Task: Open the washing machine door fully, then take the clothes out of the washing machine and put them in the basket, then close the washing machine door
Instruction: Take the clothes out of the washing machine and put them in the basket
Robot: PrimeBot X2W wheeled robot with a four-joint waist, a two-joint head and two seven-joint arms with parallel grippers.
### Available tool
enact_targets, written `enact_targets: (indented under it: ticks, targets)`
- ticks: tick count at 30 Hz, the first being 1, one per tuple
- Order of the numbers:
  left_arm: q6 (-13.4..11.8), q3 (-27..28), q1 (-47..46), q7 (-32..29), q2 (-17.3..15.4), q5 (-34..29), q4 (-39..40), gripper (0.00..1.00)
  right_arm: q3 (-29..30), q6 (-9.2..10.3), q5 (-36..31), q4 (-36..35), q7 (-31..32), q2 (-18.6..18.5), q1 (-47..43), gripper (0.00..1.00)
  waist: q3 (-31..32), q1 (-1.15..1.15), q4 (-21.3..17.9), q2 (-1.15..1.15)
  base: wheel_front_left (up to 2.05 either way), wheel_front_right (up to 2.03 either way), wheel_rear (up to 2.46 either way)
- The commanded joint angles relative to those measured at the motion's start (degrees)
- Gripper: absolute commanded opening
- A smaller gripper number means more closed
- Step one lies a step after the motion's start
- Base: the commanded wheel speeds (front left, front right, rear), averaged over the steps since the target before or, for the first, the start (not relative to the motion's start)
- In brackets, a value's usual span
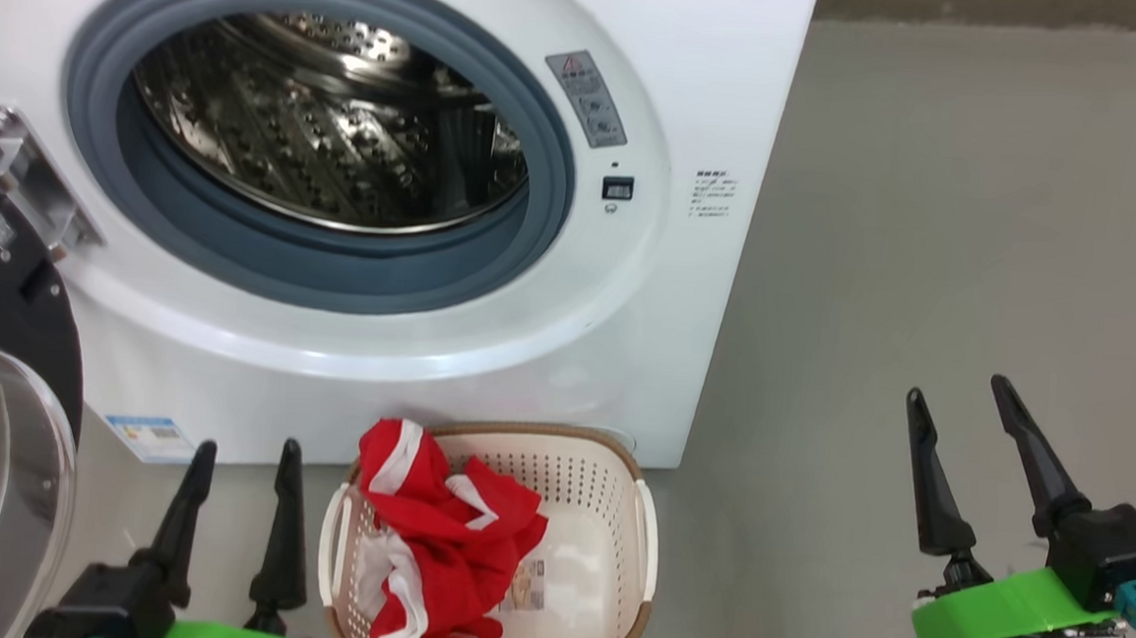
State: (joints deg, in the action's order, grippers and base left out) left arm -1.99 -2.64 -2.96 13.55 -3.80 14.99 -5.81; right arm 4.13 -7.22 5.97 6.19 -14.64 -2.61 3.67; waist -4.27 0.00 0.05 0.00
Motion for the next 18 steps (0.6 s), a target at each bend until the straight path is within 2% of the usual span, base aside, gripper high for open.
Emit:
enact_targets:
  ticks: [1,18]
  targets:
    - [-0.49,2.16,0.11,-0.26,-1.03,0.28,1.74,1.0,-1.49,-0.26,0.14,-1.76,-0.36,-0.27,-0.06,1.0,1.54,0.0,-0.57,0.0,0.0,0.0,0.0]
    - [-2.59,2.22,3.35,-0.46,-1.64,-0.12,2.49,1.0,-0.63,-0.26,-0.58,-3.73,-0.36,-0.27,-3.77,1.0,3.85,0.0,-2.02,0.0,0.0,0.0,0.0]
